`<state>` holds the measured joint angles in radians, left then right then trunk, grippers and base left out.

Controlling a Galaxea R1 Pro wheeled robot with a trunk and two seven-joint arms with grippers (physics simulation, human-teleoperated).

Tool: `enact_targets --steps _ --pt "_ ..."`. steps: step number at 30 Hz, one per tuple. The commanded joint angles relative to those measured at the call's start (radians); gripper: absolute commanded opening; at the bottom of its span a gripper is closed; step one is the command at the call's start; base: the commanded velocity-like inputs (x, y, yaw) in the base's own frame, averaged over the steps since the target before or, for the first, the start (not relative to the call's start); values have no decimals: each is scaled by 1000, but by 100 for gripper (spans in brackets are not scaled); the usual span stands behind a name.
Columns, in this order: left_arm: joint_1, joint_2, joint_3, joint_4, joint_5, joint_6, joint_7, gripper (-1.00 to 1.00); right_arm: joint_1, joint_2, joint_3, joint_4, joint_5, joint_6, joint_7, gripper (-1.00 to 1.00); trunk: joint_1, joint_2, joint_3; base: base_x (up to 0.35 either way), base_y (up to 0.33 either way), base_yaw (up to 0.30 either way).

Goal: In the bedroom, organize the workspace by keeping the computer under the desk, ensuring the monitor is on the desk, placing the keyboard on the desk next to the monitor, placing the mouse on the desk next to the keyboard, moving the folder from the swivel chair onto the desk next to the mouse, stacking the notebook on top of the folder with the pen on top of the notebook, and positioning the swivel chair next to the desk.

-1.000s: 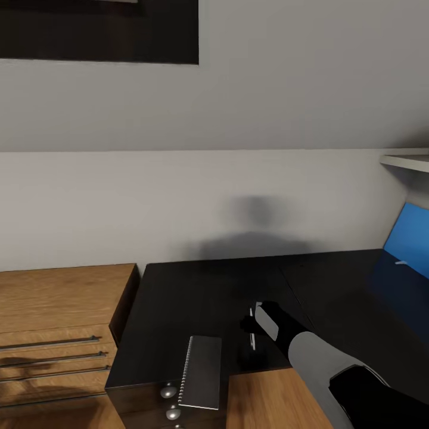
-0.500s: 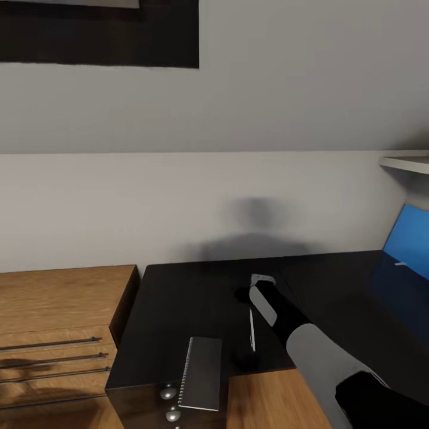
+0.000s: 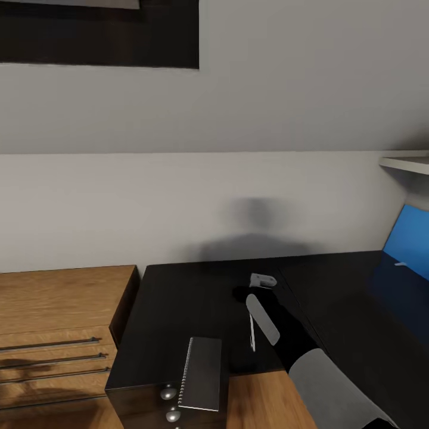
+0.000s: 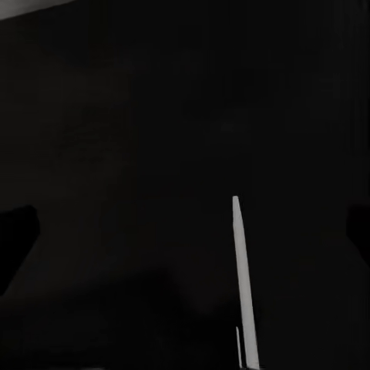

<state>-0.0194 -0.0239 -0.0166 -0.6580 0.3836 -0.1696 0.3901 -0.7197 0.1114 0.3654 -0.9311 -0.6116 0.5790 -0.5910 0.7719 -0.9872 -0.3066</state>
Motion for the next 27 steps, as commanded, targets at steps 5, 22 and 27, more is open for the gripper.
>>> enact_targets --steps 5,22,27 --pt "-1 -1 -2 0 8 -5 1 100 1 16 3 -9 -11 1 -51 100 0 -1 -1 0 0 0" --pt "-1 1 -5 3 8 -4 1 100 2 21 3 -9 -11 -4 -58 100 0 -1 7 -280 0 199" --pt "-1 1 -5 3 9 -4 1 100 2 21 3 -9 -11 -4 -58 100 0 -1 7 -338 0 278"
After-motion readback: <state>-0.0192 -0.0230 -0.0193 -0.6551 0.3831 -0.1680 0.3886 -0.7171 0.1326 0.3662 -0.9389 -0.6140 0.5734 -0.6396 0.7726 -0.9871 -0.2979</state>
